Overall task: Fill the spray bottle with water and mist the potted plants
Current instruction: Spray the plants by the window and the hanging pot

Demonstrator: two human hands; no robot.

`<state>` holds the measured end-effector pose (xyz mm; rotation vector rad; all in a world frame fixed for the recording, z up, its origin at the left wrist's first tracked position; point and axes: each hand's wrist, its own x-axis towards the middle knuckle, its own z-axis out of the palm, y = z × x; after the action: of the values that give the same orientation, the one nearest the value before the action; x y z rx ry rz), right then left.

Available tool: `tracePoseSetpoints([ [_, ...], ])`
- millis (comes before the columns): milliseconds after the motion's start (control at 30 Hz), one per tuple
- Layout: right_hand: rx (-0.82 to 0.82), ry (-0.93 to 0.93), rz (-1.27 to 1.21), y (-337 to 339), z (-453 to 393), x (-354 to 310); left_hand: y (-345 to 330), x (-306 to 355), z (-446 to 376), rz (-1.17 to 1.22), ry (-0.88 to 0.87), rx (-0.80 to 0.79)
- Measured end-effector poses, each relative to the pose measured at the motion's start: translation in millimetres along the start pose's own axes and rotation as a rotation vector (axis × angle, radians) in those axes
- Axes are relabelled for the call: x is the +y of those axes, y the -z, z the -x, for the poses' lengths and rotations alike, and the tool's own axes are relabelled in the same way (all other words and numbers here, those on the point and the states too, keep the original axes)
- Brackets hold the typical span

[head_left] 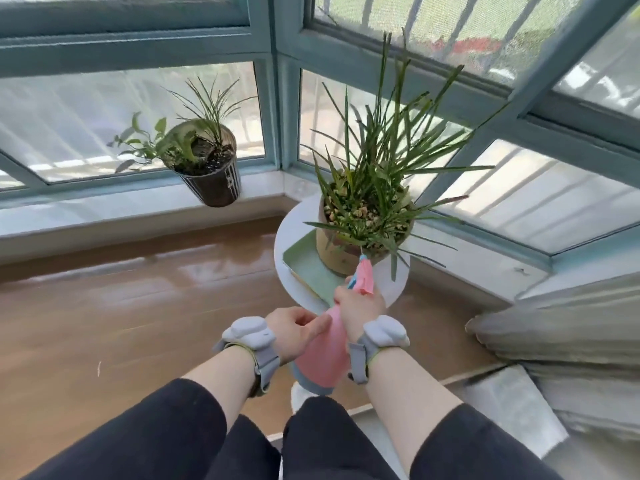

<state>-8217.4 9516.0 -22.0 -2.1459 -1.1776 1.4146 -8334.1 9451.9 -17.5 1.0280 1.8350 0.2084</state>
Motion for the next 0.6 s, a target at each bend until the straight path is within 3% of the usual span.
tracePoseSetpoints([
  [267,0.062,0.006,-0.100,-24.1,30.5,-18.8,34.4,-17.9,-2.0,-0.045,-0.068,-0.053],
  [600,0.285,-0.118,-0.193,-83.8,70.5,-40.0,99.1,-58.6,0.6,-0.082,-0.244,-0.176],
])
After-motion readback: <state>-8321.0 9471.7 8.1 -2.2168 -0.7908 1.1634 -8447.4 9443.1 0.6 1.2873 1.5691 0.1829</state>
